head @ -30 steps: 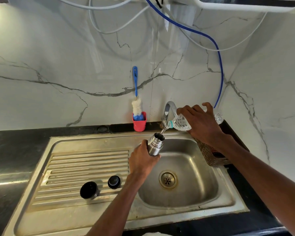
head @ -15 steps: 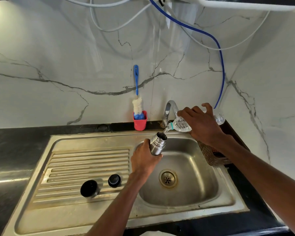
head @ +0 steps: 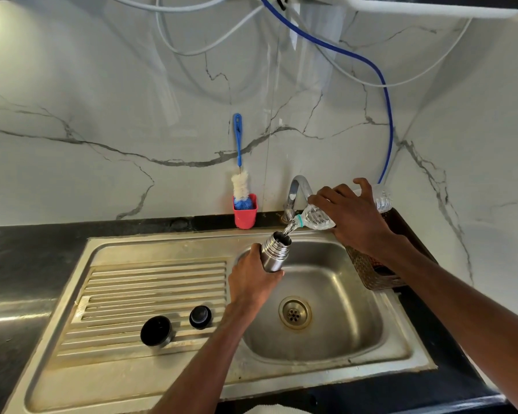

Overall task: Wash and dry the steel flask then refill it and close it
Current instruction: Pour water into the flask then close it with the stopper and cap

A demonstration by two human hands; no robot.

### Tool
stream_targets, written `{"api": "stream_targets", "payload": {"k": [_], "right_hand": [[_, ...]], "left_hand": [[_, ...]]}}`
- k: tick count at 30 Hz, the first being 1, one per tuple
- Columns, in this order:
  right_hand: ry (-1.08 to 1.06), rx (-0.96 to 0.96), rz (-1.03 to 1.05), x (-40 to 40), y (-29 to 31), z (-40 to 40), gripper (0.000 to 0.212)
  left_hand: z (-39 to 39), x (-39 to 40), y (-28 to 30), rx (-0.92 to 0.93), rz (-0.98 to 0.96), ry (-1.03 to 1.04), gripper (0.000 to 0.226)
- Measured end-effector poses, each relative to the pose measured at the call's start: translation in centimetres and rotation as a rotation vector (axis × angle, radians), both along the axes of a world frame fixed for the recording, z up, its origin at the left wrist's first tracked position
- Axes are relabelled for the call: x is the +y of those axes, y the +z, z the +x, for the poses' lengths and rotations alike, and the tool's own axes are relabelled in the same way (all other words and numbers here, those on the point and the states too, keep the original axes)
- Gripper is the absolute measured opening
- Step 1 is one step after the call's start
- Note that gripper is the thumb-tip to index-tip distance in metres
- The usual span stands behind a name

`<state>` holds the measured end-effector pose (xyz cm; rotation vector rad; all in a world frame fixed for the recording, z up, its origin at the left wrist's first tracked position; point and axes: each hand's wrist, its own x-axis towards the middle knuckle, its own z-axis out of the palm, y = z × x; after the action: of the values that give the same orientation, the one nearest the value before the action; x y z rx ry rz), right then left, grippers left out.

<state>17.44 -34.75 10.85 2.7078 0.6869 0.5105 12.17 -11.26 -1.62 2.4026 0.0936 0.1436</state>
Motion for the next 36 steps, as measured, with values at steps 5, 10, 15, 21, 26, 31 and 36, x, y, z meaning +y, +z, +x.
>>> {"api": "stream_targets", "payload": {"k": [5,10,15,21,26,31,36], "right_hand": [[-0.007,0.010,0.006,0.2,0.1,0.0,0.090],[-0.008,0.005,0.006,0.2,0.3,0.0,0.092],[0.001,-0.014,0.026,0.2,0.6,-0.2,0.093],[0.013,-0.034,0.041,0.4,0.9,-0.1,0.092],[-0.012,-0.044,0.028,0.7,1.7,0.0,0.089],[0.009,-0.103,0.042,0.8,2.4,0.1,0.088],[0.000,-0.132,0.033,1.3,3.4,-0.1,0.093]], "left_hand": [[0.0,0.1,0.0,-0.007,0.012,0.006,0.053],[0.0,0.1,0.0,-0.009,0.007,0.002,0.053],[0.1,0.2,-0.4,0.002,0.005,0.000,0.055],[0.2,0.1,-0.6,-0.011,0.002,-0.006,0.056],[0.3,0.1,-0.5,-0.011,-0.005,-0.003,0.055],[0.3,0.3,-0.5,-0.008,-0.013,-0.006,0.056],[0.3,0.3,-0.6,0.001,-0.015,-0.003,0.058]]}}
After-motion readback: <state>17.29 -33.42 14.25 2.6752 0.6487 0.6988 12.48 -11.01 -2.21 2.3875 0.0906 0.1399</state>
